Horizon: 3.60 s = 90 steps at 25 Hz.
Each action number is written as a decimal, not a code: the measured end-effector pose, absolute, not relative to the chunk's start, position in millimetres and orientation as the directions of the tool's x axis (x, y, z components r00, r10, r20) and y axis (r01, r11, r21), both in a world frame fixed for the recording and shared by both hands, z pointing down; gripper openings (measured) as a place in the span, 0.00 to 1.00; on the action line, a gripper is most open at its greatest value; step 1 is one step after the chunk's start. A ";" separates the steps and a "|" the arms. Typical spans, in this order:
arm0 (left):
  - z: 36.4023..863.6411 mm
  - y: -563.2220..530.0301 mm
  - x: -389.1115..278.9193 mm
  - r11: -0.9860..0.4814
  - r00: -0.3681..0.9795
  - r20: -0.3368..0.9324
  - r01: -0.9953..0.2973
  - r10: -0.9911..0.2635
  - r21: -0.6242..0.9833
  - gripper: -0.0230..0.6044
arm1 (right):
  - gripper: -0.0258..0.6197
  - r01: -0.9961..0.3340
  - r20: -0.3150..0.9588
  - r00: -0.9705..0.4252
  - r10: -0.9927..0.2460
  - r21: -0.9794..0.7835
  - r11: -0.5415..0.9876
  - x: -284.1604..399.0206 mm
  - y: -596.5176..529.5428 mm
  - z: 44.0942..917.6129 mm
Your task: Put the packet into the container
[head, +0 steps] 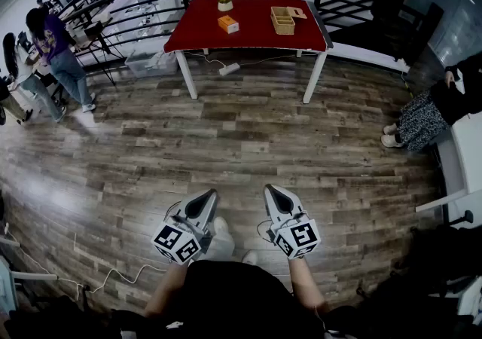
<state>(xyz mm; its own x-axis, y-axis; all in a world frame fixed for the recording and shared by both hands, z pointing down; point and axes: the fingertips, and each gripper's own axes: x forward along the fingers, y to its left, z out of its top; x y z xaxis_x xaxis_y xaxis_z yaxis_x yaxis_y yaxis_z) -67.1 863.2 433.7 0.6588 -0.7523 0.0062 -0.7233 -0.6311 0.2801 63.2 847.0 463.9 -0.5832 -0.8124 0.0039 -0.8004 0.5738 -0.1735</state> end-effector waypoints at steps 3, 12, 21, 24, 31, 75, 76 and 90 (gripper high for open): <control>435.7 833.9 -80.1 -0.624 0.651 0.002 -0.728 -0.759 0.286 0.05 | 0.07 -0.796 0.013 -0.591 -0.807 -0.170 0.581 50.2 820.2 468.4; 429.9 724.1 -122.0 -0.663 0.688 -0.023 -0.690 -0.725 0.290 0.05 | 0.07 -0.803 0.018 -0.588 -0.809 -0.134 0.581 -3.0 712.8 456.8; 431.5 639.6 -186.5 -0.664 0.685 -0.048 -0.682 -0.727 0.307 0.05 | 0.07 -0.798 0.029 -0.596 -0.803 -0.133 0.587 -65.9 633.3 442.2; 433.9 616.3 -194.4 -0.662 0.687 -0.056 -0.671 -0.724 0.334 0.05 | 0.07 -0.802 0.040 -0.593 -0.804 -0.122 0.585 -72.7 611.8 442.3; 442.3 557.7 -188.5 -0.683 0.714 -0.054 -0.640 -0.698 0.352 0.05 | 0.07 -0.820 0.053 -0.569 -0.820 -0.113 0.562 -69.2 553.2 444.5; 453.7 -37.7 -47.4 -0.703 0.735 0.002 -0.649 -0.678 0.291 0.05 | 0.07 -0.790 0.027 -0.602 -0.798 -0.165 0.590 51.9 -44.7 471.6; 449.8 -55.7 -50.7 -0.700 0.733 0.005 -0.652 -0.681 0.291 0.05 | 0.07 -0.792 0.028 -0.600 -0.799 -0.163 0.589 48.3 -61.2 469.5; 427.7 -234.8 -112.0 -0.718 0.756 0.005 -0.624 -0.655 0.309 0.05 | 0.07 -0.822 0.066 -0.566 -0.822 -0.129 0.555 -13.9 -243.4 454.6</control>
<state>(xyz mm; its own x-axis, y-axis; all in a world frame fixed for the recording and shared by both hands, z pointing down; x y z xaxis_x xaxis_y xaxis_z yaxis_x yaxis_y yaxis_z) -112.0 -234.8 427.7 0.7559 -0.6547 0.0051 -0.6238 -0.7178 0.3091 -13.9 -243.4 454.6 -0.5656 -0.8221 0.0656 -0.8217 0.5551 -0.1287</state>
